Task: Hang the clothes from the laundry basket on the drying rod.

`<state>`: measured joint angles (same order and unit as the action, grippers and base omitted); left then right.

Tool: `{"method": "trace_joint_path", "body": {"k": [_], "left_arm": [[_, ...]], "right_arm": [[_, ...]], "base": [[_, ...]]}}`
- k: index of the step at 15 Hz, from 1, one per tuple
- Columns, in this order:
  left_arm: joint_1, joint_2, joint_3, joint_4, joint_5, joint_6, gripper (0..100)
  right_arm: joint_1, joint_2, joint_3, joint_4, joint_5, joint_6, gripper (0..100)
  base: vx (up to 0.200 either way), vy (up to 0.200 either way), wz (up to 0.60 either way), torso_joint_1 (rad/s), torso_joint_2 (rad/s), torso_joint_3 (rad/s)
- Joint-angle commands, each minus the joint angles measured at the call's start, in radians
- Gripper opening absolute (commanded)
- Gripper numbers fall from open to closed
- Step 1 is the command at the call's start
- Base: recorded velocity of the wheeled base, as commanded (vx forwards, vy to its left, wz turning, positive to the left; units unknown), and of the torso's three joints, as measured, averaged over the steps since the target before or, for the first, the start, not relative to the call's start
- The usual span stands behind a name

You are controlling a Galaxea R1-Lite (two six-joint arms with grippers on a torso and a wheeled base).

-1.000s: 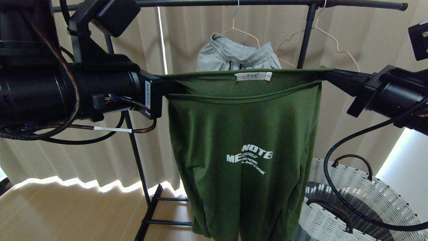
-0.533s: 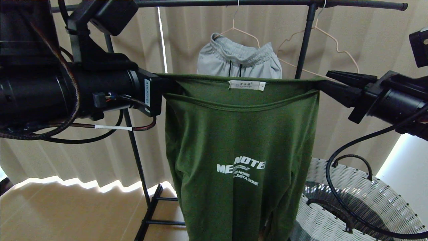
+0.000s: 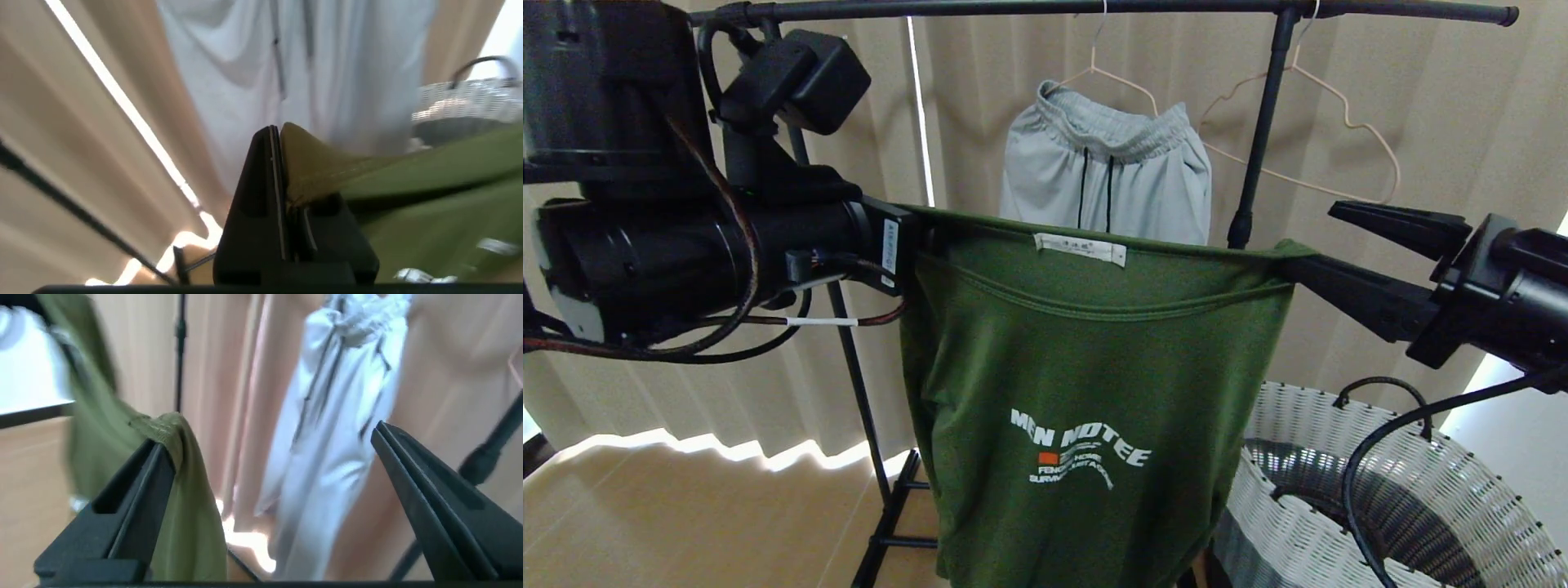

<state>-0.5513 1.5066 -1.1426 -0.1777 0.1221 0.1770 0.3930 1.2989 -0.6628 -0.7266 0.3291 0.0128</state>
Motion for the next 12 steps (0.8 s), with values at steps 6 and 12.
{"method": "trace_joint_path", "body": {"k": [6,12], "left_arm": [[0.013,0.032,0.060,-0.059,0.062,0.121,0],[0.047,0.041,0.083,-0.171,0.111,0.118,0]], "right_arm": [[0.075,-0.079,0.081,-0.002,0.002,0.030,100],[0.087,-0.107,0.138,0.015,-0.010,0.009,100]], "base": [[0.000,0.000,0.00,0.000,0.00,0.000],[0.000,0.000,0.00,0.000,0.00,0.000]]}}
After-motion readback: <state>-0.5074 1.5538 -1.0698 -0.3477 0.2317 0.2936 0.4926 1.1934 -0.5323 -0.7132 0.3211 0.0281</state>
